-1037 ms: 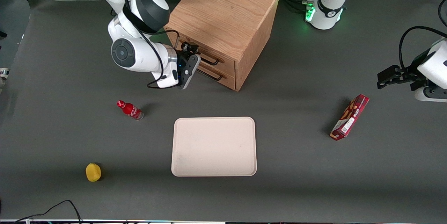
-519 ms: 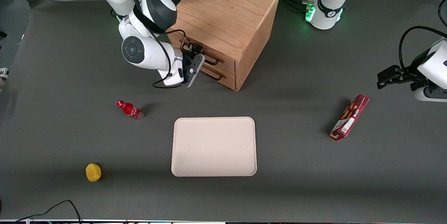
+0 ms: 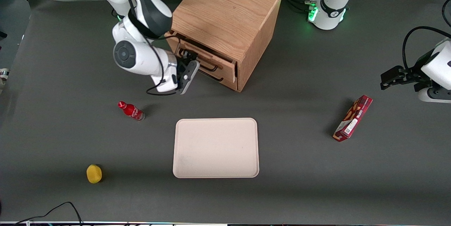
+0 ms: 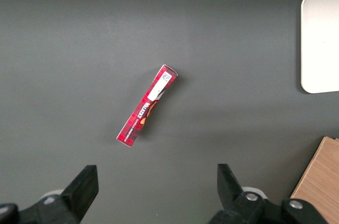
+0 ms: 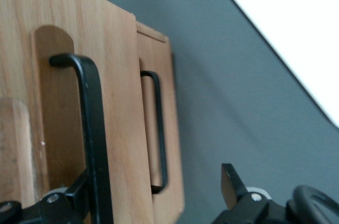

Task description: Open upper drawer

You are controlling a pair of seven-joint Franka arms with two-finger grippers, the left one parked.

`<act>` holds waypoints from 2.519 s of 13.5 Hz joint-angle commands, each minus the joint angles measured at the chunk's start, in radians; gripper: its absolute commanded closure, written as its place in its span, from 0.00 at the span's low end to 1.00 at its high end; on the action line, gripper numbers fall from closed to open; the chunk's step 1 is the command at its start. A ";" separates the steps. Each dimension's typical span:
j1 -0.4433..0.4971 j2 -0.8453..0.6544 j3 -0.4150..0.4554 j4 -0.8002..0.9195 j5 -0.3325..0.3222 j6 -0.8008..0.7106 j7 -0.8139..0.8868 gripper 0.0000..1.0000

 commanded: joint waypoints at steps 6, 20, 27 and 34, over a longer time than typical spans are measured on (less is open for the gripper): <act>-0.004 0.187 -0.102 0.278 -0.139 -0.107 -0.054 0.00; -0.001 0.215 -0.229 0.730 -0.156 -0.421 0.176 0.00; -0.005 -0.015 -0.232 0.680 -0.397 -0.565 0.771 0.00; -0.028 -0.451 -0.427 0.057 -0.353 -0.346 0.652 0.00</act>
